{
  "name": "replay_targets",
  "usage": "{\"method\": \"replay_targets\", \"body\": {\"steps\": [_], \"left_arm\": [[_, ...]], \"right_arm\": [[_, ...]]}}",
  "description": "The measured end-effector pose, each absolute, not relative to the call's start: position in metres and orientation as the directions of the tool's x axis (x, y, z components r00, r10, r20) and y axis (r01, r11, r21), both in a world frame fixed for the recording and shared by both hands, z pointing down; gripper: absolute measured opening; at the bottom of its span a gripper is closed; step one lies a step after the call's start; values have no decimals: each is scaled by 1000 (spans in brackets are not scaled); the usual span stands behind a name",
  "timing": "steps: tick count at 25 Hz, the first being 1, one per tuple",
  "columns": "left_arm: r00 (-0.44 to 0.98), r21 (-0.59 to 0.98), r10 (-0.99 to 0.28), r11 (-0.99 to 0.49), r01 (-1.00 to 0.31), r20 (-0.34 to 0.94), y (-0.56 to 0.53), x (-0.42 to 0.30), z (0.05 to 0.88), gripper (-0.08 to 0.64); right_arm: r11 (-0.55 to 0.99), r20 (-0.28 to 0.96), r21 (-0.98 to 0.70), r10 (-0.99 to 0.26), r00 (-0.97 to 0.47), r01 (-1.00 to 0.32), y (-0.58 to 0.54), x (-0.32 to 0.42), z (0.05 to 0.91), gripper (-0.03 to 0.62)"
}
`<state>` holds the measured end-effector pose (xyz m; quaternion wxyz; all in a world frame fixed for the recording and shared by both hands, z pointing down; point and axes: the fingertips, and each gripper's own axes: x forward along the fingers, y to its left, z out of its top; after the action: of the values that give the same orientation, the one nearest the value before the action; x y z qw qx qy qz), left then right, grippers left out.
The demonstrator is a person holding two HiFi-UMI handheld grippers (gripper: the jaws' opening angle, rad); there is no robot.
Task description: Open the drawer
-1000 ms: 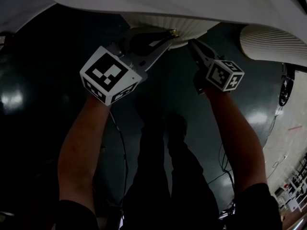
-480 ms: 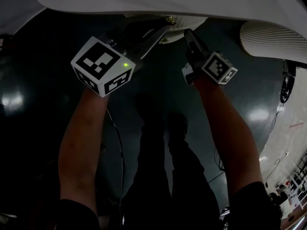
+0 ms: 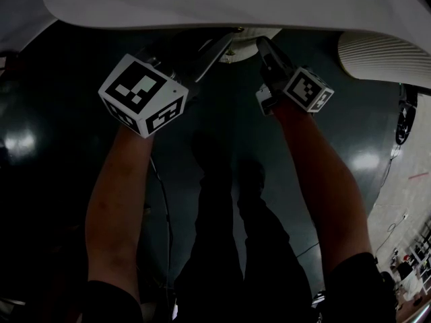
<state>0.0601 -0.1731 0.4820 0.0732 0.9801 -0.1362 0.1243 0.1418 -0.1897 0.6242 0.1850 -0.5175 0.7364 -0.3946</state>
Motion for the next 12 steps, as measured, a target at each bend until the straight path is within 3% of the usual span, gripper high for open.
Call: {"method": "replay_targets", "body": {"steps": [12], "left_arm": [[941, 125, -220, -958, -258, 259, -155, 62, 485, 26]], "right_arm": [[133, 192, -756, -892, -410, -641, -190, 145, 633, 21]]}}
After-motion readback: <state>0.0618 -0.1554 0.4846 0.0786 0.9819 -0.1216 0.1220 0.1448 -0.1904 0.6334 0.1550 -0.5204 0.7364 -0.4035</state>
